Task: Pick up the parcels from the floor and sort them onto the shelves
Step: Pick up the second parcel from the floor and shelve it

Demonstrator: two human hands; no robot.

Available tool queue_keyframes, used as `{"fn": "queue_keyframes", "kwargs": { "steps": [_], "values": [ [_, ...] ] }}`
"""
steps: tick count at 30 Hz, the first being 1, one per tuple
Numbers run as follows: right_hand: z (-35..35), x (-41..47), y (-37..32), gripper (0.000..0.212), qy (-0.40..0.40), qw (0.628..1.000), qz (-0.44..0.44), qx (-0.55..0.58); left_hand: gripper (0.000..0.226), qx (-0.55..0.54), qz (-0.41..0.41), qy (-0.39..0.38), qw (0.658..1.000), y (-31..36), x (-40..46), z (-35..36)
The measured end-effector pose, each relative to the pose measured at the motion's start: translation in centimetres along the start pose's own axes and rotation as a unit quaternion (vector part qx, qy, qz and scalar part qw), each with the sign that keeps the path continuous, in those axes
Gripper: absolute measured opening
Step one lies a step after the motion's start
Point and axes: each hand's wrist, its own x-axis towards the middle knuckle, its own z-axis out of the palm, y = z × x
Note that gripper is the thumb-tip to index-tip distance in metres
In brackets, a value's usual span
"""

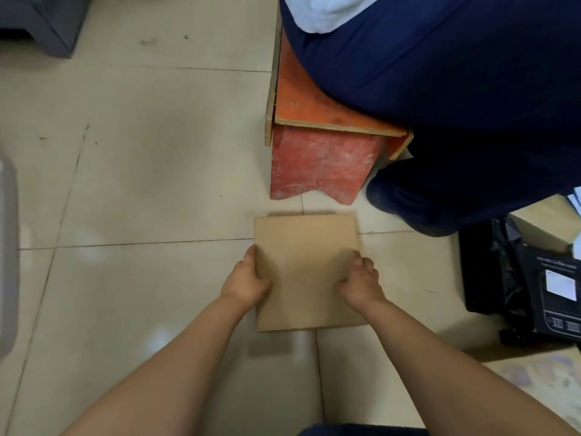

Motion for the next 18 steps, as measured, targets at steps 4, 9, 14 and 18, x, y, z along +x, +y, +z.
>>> {"fn": "queue_keyframes", "kwargs": {
  "steps": [4,9,14,18],
  "values": [
    [-0.1,0.8,0.3,0.085,-0.012,0.996,0.032,0.087,0.092,-0.006,-0.012,0.006,1.0,0.1,0.5,0.7],
    [0.6,-0.3,-1.3,0.081,-0.013,0.99,0.064,0.125,0.1,-0.1,-0.072,-0.029,0.992,-0.3,0.4,-0.1],
    [1.0,-3.7,-3.1,0.083,-0.014,0.978,0.091,0.185,0.099,-0.198,-0.126,-0.008,0.972,-3.0,-0.9,-0.4],
    [-0.2,-6.9,-5.1,0.091,-0.029,0.959,0.108,0.26,0.095,-0.25,-0.129,0.013,0.96,-2.7,-4.8,-3.2]
  ]
}}
